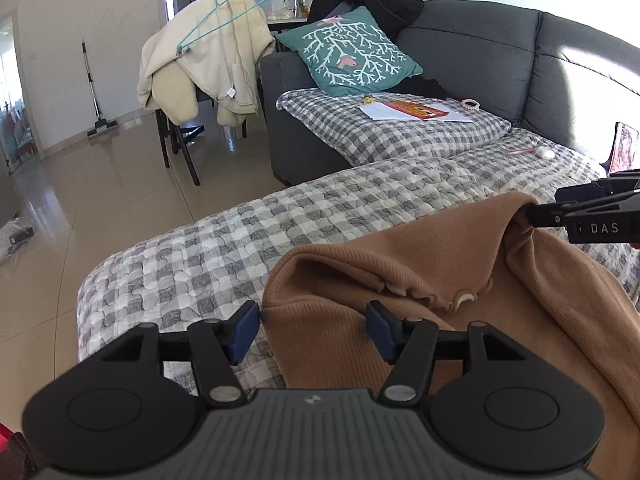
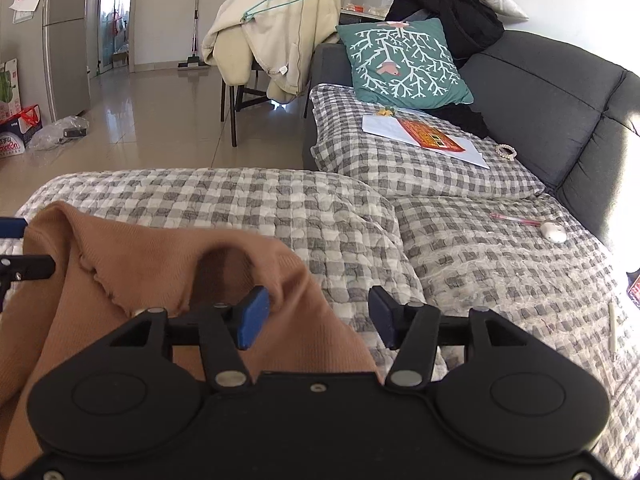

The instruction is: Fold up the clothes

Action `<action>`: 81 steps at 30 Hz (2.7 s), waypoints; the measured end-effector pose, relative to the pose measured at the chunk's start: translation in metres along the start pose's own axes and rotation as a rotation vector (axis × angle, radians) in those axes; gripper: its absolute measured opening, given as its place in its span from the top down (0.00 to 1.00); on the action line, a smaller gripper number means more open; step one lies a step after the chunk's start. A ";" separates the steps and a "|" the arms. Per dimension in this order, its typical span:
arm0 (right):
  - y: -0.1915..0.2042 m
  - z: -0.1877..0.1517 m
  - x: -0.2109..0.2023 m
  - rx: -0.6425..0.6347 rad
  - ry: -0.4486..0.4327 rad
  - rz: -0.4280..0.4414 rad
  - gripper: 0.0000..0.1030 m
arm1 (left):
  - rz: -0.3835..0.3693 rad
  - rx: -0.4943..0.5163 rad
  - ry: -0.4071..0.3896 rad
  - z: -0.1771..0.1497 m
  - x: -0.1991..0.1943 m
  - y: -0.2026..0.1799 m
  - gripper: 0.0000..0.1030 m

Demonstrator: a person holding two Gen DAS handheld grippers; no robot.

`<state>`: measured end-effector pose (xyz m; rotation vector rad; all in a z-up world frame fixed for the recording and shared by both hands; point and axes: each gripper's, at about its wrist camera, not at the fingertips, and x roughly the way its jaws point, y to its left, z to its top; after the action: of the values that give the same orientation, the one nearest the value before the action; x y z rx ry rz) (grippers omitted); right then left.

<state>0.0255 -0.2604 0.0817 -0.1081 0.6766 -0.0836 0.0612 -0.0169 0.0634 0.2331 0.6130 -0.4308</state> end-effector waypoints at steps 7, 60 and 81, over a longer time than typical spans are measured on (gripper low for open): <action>-0.006 -0.027 -0.037 -0.055 0.059 0.108 0.46 | -0.081 0.051 -0.045 0.000 -0.014 -0.027 0.40; -0.206 0.021 0.094 0.104 0.113 -0.333 0.96 | -0.018 0.168 -0.130 0.128 0.188 -0.143 0.96; -0.222 0.001 0.098 0.234 0.048 -0.265 0.47 | 0.071 0.033 -0.032 0.117 0.199 -0.136 0.32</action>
<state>0.0932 -0.4913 0.0499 0.0304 0.6933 -0.4202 0.2043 -0.2398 0.0256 0.2783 0.5644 -0.3757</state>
